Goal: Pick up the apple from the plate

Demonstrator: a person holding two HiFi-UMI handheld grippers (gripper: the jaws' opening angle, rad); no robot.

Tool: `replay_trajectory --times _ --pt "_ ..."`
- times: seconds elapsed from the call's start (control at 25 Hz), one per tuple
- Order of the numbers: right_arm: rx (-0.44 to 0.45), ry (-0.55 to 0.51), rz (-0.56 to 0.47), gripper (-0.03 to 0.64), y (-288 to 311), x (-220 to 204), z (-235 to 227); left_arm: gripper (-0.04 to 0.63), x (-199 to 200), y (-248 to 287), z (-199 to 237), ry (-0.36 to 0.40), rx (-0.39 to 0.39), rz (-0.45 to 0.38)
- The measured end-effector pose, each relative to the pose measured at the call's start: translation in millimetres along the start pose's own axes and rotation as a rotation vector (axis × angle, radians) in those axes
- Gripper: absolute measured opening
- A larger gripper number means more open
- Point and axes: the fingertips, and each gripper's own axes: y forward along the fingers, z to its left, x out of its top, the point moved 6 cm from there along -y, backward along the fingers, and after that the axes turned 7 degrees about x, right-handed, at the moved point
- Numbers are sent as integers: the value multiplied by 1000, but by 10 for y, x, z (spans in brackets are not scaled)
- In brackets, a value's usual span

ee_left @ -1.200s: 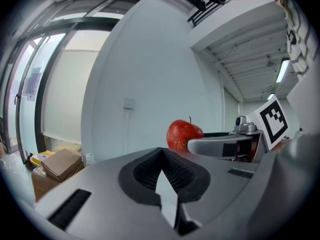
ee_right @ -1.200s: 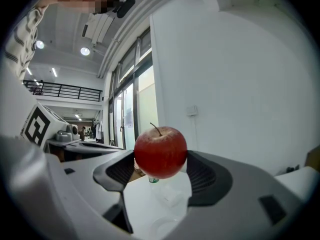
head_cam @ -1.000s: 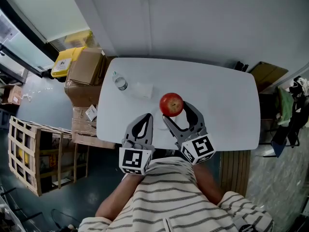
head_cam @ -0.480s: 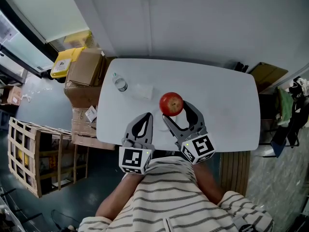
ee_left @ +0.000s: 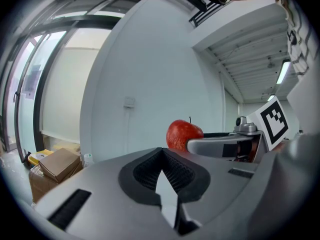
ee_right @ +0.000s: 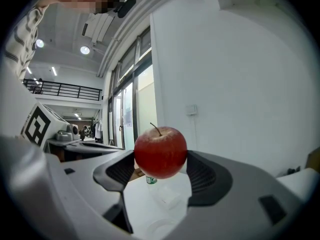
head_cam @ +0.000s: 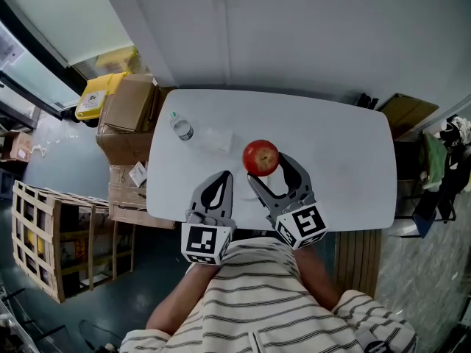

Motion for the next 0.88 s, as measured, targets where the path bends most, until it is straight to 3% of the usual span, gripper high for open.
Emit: replay_trajectory --times 0.88 --pt "7 -9 -5 333 81 38 -11 3 28 37 65 -2 7 -7"
